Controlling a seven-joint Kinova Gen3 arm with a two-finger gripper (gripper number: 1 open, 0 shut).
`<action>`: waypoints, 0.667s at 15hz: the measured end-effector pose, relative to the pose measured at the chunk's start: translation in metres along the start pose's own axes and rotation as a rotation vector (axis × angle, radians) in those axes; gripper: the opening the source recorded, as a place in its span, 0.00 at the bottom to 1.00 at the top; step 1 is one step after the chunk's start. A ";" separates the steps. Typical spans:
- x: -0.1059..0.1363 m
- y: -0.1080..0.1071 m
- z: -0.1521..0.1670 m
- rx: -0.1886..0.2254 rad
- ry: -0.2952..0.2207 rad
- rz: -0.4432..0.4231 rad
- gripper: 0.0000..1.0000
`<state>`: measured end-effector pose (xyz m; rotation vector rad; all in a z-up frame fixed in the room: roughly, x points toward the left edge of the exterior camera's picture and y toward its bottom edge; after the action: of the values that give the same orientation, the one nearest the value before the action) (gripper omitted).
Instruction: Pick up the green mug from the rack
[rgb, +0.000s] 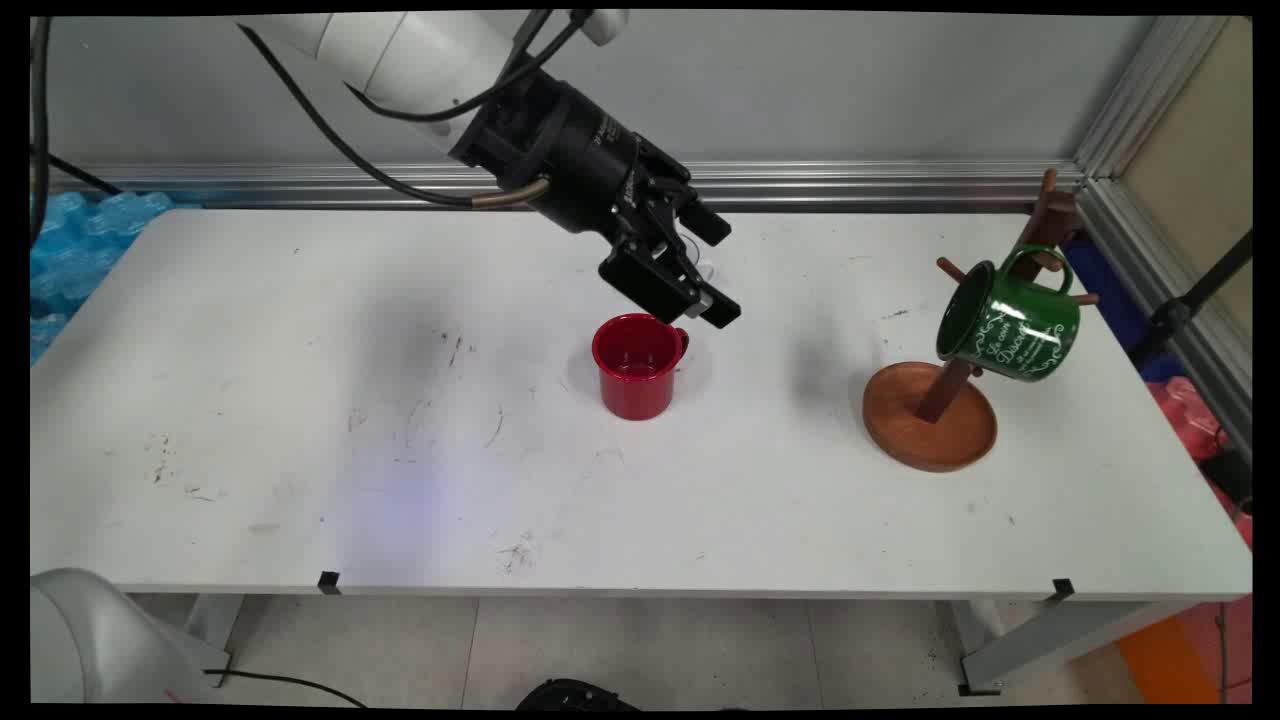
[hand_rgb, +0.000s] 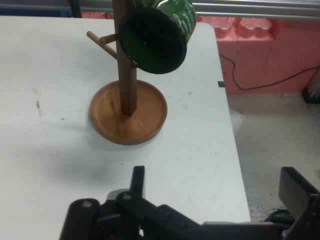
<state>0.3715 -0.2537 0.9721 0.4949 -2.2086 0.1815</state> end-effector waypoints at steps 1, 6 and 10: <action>0.001 -0.001 0.002 0.003 0.002 -0.005 1.00; 0.010 -0.004 0.018 0.007 0.033 -0.036 1.00; 0.022 -0.008 0.039 -0.012 0.075 -0.062 1.00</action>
<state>0.3340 -0.2790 0.9643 0.5413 -2.1171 0.1514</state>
